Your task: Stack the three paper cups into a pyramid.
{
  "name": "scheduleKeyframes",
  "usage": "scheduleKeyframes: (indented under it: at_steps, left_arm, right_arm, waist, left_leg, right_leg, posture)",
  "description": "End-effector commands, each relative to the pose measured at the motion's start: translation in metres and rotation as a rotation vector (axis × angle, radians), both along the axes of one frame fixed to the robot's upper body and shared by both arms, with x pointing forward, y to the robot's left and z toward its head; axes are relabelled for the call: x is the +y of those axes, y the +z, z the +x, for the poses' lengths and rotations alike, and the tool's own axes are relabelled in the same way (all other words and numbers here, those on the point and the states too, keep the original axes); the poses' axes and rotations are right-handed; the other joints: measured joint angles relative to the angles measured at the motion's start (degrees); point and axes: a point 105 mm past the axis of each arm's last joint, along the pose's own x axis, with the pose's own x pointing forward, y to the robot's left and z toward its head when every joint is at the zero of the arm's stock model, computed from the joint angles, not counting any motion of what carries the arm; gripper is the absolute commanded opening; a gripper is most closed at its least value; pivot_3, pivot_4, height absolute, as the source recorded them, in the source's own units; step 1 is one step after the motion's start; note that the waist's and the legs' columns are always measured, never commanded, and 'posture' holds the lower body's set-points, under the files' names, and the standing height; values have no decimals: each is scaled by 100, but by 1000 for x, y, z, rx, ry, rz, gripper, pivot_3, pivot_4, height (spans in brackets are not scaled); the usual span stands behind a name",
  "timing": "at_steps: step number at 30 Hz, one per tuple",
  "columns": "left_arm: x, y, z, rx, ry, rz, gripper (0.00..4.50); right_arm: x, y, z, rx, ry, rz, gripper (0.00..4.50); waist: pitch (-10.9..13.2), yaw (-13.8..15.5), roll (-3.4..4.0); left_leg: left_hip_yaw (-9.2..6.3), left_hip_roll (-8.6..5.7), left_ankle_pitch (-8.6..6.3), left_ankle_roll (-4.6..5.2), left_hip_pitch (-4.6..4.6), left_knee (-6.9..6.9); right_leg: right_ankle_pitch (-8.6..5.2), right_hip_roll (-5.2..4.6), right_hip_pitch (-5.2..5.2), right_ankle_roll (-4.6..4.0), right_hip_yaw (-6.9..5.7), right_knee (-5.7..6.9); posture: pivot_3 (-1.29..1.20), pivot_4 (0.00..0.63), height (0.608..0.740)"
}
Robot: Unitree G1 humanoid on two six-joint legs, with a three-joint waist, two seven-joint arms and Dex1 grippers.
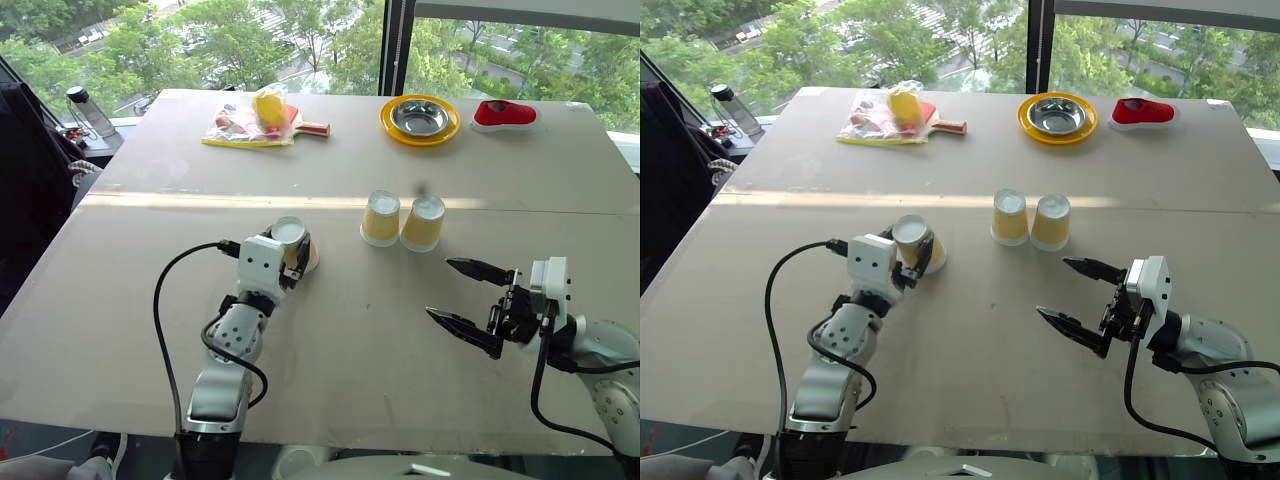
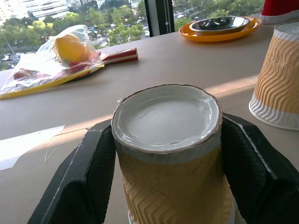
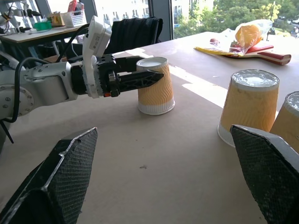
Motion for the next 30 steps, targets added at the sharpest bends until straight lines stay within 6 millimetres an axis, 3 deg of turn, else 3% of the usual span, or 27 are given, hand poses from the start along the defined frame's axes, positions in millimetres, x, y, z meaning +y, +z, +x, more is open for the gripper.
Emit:
scheduleKeyframes:
  at_steps: [1, 5, 11, 16, 19, 23, 26, 30]
  left_arm:
    - [0, 9, 0, -34, -13, -10, 3216]
    - [1, 9, -1, -38, -22, -25, 2357]
    - [4, 13, 4, -31, -30, -33, 2356]
    - [8, 42, 17, -71, -82, -51, 2356]
    - [-22, 91, 35, -124, -385, -26, 2356]
    - [-55, 124, 54, -99, -621, -7, 2356]
    - [-89, 137, 59, -86, -809, 22, 2356]
    - [-122, 132, 68, -62, -946, 84, 2356]
  right_arm:
    - [1, 12, -4, -62, 15, 2, 4500]
    - [1, 11, -5, -58, 14, 2, 4500]
    - [0, 12, -6, -61, 8, 4, 4500]
    - [-3, 17, -5, -73, -18, 34, 4500]
    - [-6, 25, -8, -93, -46, 76, 4500]
    - [-16, 38, -7, -131, -117, 127, 4500]
    - [-27, 41, -9, -127, -190, 126, 4500]
    - [-38, 43, -15, -142, -257, 128, 4500]
  waist:
    - [0, -1, 0]
    - [0, -1, 0]
    - [0, -1, 0]
    - [0, 1, 0]
    - [8, 69, -14]
    - [5, 56, -9]
    - [6, 12, -10]
    - [8, -19, -13]
  left_leg:
    - [0, 0, 0, 0, 0, 0]
    - [0, 0, 0, 0, 0, 1]
    - [0, 0, 0, 0, 0, 1]
    - [-4, 0, 0, 0, -2, 5]
    - [-12, 0, 1, -1, -7, 15]
    - [-23, -8, 2, -3, -11, 28]
    - [-25, -13, 2, -2, -14, 30]
    - [-41, -14, 2, -3, -20, 26]
  right_leg:
    - [0, 0, 0, 0, 0, 0]
    - [0, 0, 0, 0, -1, -1]
    - [0, 0, 0, 0, 0, 1]
    - [0, 0, -1, 0, -3, 2]
    - [0, 0, -2, 0, -11, 5]
    - [4, -2, 6, -4, -44, 6]
    - [6, -4, 7, 0, -46, 2]
    - [6, -4, 3, 0, -71, -1]
  posture:
    - [0, 150, 740]
    - [0, 150, 740]
    - [0, 150, 740]
    - [0, 150, 740]
    - [0, 150, 740]
    - [0, 150, 740]
    - [0, 150, 740]
    - [0, 150, 740]
